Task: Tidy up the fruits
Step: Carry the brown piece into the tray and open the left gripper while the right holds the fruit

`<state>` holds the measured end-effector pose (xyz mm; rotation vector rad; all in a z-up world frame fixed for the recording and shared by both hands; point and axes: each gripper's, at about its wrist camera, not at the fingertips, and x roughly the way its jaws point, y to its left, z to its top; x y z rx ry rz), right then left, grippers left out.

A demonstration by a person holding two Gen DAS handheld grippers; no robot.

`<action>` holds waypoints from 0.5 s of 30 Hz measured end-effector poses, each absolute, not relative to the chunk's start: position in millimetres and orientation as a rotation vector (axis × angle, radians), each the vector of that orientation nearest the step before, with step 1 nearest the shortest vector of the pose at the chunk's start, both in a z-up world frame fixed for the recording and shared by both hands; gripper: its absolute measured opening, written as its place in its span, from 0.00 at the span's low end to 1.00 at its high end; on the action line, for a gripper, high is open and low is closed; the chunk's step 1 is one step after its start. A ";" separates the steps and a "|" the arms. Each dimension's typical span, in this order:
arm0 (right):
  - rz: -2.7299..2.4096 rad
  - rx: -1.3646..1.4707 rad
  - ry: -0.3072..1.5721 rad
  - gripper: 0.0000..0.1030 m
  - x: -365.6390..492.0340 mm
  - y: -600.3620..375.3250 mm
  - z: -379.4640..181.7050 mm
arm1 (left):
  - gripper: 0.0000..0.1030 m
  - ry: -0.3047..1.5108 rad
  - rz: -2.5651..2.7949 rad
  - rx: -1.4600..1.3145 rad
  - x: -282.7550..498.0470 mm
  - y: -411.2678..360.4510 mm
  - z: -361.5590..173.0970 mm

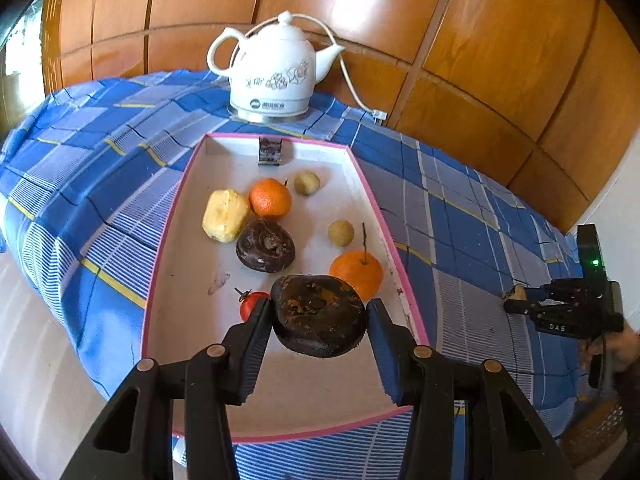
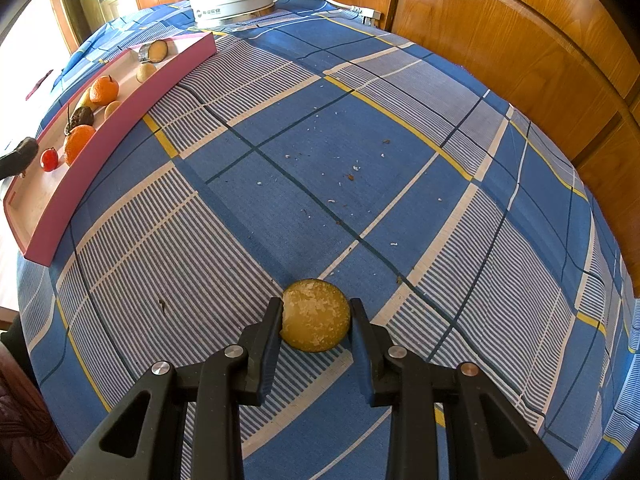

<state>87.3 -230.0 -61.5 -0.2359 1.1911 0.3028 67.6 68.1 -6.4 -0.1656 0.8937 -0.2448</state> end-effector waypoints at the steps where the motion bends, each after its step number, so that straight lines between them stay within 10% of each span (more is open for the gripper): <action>1: 0.303 -0.237 1.191 0.31 87.5 -230.2 -61.4 | 0.47 0.899 -0.245 -0.159 69.4 67.1 -8.2; 15: 0.308 -0.233 1.191 0.31 88.0 -230.7 -62.1 | 0.58 0.861 -0.196 -0.081 82.6 59.0 -13.5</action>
